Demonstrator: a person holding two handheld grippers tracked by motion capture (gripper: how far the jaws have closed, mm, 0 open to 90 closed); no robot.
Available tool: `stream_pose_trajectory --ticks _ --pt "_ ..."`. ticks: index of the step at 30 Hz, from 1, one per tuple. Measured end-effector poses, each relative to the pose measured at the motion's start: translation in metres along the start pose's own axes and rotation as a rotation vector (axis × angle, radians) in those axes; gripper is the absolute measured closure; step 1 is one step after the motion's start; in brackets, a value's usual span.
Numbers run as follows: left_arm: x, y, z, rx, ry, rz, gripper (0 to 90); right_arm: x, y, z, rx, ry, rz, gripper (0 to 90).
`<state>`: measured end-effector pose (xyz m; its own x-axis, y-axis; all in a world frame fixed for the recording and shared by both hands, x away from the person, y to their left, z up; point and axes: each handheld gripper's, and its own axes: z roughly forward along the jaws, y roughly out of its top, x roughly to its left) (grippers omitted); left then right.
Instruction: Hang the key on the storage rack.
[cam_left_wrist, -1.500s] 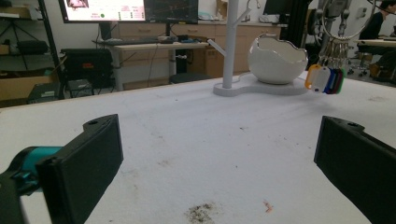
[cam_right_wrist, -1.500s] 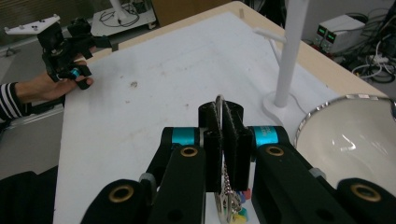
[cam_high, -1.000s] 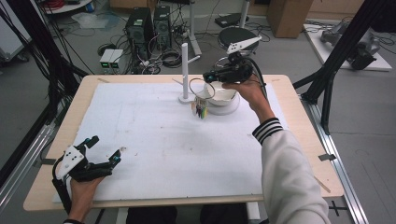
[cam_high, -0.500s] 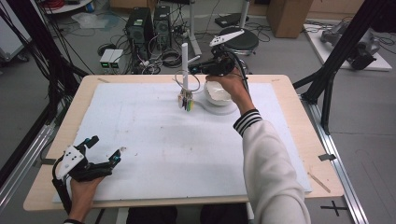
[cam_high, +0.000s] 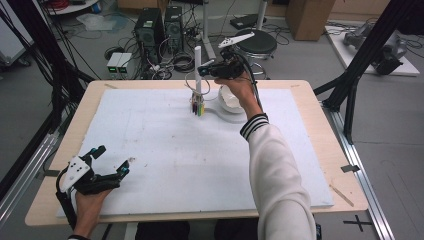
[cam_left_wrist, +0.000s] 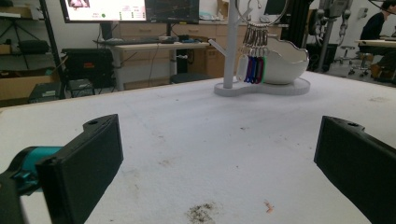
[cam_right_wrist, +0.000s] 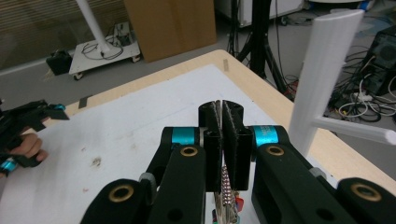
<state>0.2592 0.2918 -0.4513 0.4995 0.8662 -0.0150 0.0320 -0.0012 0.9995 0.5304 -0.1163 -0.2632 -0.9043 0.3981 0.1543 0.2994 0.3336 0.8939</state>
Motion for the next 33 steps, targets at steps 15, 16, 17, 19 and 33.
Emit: stream_pose_trajectory --ticks 15,16,17,19,33 --pt "0.000 0.000 0.000 -0.002 0.001 -0.003 1.7 -0.012 -0.009 0.016 0.017 -0.081 0.030 87.9" --pt "0.000 0.000 0.000 -0.002 0.000 -0.005 1.7 -0.013 -0.009 0.017 0.018 -0.087 0.027 87.9" --pt "0.000 0.000 0.000 -0.002 0.001 -0.003 1.7 -0.013 -0.010 0.018 0.022 -0.092 0.033 87.9" --pt "0.000 0.000 0.000 -0.003 -0.001 -0.005 1.7 -0.014 -0.011 0.020 0.028 -0.102 0.034 87.9" --pt "0.001 0.000 0.000 -0.003 -0.002 -0.006 1.7 -0.015 -0.018 0.032 0.098 -0.193 0.015 87.4"
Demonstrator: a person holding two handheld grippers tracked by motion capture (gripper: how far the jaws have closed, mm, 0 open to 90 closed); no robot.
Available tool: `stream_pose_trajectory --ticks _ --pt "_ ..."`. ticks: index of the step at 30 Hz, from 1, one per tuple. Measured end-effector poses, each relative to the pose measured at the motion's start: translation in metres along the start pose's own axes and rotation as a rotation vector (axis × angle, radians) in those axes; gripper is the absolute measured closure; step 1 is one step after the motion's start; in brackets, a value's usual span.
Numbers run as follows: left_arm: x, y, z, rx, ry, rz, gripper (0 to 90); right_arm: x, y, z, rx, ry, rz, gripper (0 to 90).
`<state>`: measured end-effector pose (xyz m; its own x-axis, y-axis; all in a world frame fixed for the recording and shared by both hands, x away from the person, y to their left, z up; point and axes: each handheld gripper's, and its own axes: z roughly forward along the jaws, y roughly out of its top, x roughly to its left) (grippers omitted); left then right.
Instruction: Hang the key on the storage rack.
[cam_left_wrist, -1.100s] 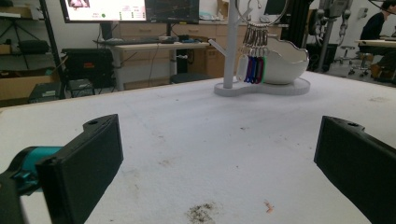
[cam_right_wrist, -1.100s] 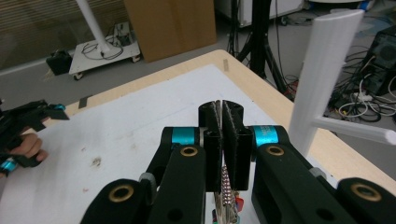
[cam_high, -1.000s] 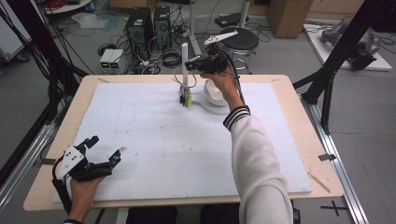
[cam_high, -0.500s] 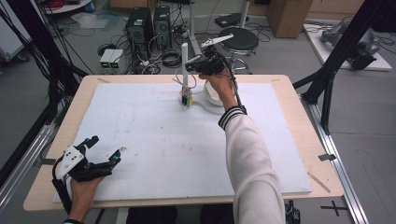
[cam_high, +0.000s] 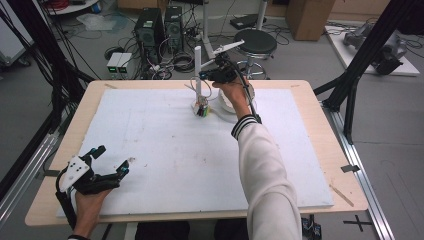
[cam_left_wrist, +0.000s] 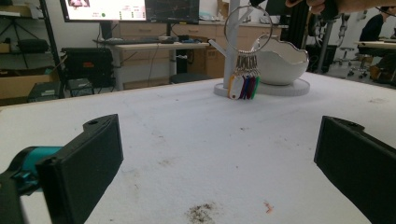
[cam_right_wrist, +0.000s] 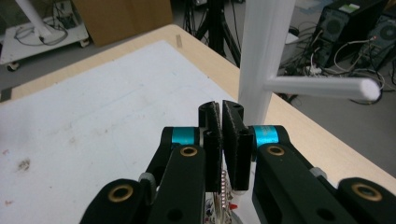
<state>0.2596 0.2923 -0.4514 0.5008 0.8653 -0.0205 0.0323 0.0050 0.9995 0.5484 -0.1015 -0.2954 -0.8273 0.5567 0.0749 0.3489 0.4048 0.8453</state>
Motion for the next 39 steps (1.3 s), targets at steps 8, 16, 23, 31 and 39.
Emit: stream_pose_trajectory --ticks 8,16,23,31,39 --pt "0.000 0.000 0.000 0.001 0.001 -0.001 1.7 0.003 0.001 -0.003 -0.007 -0.013 -0.016 89.8" --pt "0.000 0.000 0.000 0.003 0.004 -0.004 1.7 0.008 0.005 -0.017 -0.008 -0.015 -0.025 83.1" --pt "0.000 0.000 0.001 0.002 0.005 -0.005 1.7 0.016 0.010 -0.042 -0.008 -0.070 -0.015 40.7" --pt "-0.001 0.000 0.001 0.005 0.004 -0.001 1.7 0.018 -0.010 -0.085 -0.022 -0.041 0.021 1.2" --pt "-0.001 0.000 0.001 0.010 0.008 0.006 1.7 0.032 -0.056 -0.140 -0.092 -0.026 -0.043 0.8"
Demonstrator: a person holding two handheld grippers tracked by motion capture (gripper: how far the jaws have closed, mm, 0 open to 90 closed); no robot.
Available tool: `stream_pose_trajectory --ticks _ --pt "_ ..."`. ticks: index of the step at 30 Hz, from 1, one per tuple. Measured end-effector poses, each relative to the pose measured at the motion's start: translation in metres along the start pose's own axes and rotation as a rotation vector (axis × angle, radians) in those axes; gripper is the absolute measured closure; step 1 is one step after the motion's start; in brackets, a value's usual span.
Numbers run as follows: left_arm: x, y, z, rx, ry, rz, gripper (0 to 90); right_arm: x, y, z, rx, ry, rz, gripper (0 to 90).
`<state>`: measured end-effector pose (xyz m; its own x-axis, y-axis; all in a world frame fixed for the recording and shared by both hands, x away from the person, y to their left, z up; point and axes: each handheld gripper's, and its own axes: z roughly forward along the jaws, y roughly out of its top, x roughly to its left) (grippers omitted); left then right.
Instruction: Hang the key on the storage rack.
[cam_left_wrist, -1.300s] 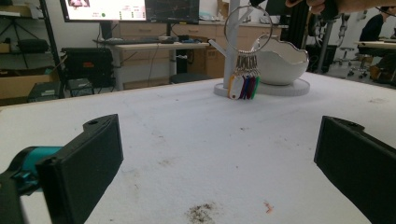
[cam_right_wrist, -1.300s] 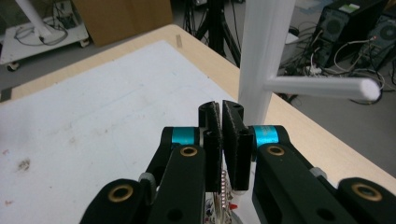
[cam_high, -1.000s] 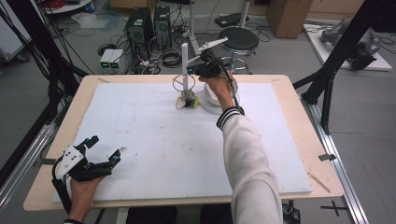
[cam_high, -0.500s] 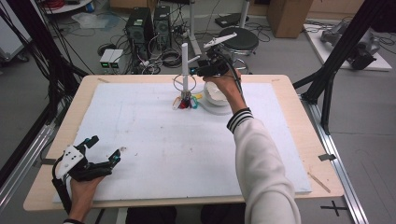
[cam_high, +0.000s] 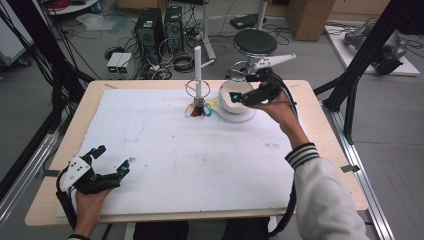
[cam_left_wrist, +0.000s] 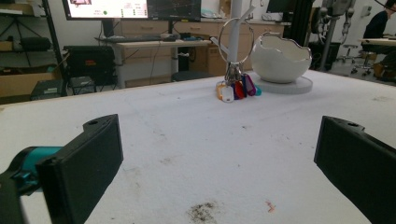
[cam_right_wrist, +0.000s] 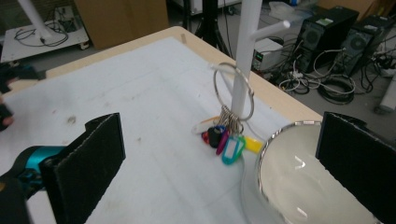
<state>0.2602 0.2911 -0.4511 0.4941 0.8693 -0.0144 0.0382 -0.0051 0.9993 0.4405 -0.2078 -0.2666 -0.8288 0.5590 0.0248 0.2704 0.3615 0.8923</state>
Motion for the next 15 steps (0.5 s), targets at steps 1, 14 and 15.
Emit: stream_pose_trajectory --ticks 1,14,15 --pt "0.000 0.000 0.000 -0.001 0.001 0.000 1.7 0.002 -0.006 -0.007 -0.004 0.007 0.002 0.8" --pt "-0.002 0.000 0.000 0.001 0.004 0.009 1.7 0.020 -0.107 -0.054 -0.189 0.011 0.030 0.8" --pt "-0.002 0.000 0.000 0.001 0.005 0.010 1.7 0.020 -0.112 -0.055 -0.177 0.003 0.029 0.8"
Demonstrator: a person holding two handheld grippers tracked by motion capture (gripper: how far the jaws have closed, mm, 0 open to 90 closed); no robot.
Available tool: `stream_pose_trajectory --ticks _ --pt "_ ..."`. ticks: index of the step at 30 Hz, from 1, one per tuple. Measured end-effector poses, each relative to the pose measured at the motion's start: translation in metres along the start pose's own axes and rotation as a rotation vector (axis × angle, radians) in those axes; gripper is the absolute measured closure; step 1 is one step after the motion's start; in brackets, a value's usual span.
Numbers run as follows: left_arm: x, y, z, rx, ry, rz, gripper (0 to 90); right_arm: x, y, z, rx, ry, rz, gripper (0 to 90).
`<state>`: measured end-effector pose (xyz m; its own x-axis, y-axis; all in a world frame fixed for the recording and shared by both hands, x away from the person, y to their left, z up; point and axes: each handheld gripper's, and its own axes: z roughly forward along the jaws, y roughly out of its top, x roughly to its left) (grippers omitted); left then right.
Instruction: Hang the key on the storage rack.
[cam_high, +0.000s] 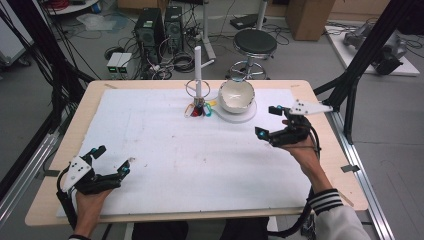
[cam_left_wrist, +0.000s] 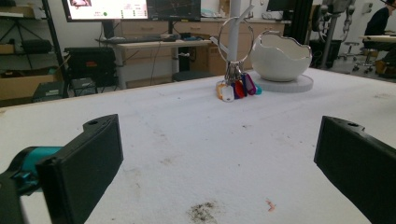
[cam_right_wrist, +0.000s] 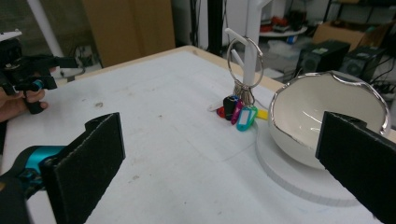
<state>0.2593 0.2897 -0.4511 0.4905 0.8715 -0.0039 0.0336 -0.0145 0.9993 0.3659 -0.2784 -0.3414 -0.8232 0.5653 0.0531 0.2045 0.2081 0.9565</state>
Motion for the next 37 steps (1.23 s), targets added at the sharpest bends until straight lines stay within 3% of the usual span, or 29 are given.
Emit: stream_pose_trajectory --ticks 3,13,20,25,27,37 --pt "0.000 0.000 0.000 0.001 0.000 0.000 1.7 0.007 -0.021 -0.009 -0.069 -0.011 -0.010 0.8" --pt "0.000 0.000 0.000 0.005 0.000 0.008 1.7 0.012 -0.076 -0.021 -0.164 -0.120 0.019 0.9" --pt "-0.001 0.000 0.000 0.004 0.003 0.007 1.7 0.012 -0.102 -0.022 -0.162 -0.169 0.026 0.8" --pt "-0.001 0.000 0.000 0.005 0.003 0.007 1.7 0.010 -0.114 -0.019 -0.144 -0.153 0.064 0.8" --pt "-0.001 0.000 0.001 0.006 0.003 0.008 1.7 0.010 -0.116 -0.017 -0.135 -0.163 0.057 0.8" --pt "-0.001 0.000 0.001 0.005 0.003 0.010 1.7 0.008 -0.118 -0.019 -0.163 -0.186 0.095 0.8"
